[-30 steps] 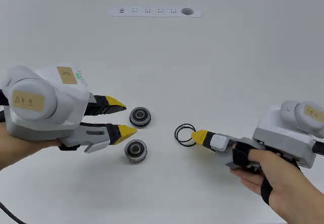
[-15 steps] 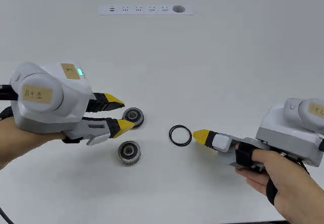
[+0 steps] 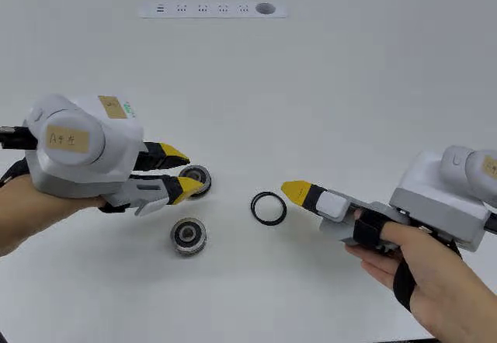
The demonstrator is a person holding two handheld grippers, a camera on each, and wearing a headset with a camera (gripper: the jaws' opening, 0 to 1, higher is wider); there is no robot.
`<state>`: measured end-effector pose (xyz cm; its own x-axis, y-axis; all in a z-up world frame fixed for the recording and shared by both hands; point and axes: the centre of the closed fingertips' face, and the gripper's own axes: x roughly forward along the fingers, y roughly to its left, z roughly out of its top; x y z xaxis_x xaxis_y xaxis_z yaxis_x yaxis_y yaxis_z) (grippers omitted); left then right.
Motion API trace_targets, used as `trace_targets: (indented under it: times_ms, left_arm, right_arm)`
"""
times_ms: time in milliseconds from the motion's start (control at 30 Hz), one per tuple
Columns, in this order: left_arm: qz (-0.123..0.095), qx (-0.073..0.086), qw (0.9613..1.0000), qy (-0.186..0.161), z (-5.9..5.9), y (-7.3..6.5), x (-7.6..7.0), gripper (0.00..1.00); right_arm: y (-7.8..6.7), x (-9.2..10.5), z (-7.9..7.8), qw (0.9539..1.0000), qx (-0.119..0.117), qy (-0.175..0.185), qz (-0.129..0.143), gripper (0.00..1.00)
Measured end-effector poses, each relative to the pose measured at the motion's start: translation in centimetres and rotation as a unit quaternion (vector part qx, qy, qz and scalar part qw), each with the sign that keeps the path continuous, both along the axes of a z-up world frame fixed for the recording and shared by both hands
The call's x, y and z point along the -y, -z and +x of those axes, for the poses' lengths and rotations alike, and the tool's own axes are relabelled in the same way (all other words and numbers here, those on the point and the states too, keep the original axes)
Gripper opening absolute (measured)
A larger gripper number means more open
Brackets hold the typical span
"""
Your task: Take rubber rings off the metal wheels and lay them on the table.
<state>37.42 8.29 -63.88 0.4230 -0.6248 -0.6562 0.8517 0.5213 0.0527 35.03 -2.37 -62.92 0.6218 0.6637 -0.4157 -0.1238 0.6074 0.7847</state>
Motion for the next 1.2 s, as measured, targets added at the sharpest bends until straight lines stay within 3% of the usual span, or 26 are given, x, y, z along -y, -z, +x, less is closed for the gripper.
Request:
trace_targets:
  times_ms: [600, 1000, 1200]
  left_arm:
    - [-0.003, -0.02, 0.9998, -0.005, -0.1, 1.2, 0.1, 0.16]
    - [-0.008, -0.016, 0.9998, -0.003, 0.1, 1.4, 0.2, 0.15]
    - [-0.006, -0.008, 0.9999, 0.007, 0.1, 1.4, 0.3, 0.14]
  right_arm:
    - [-0.3, -0.5, 0.5, 0.9999, 0.001, -0.002, 0.013, 0.09]
    - [-0.5, -1.3, 0.5, 0.9998, -0.002, -0.006, 0.021, 0.09]
    - [-1.0, -2.5, 1.0, 0.9992, 0.001, -0.016, 0.038, 0.09]
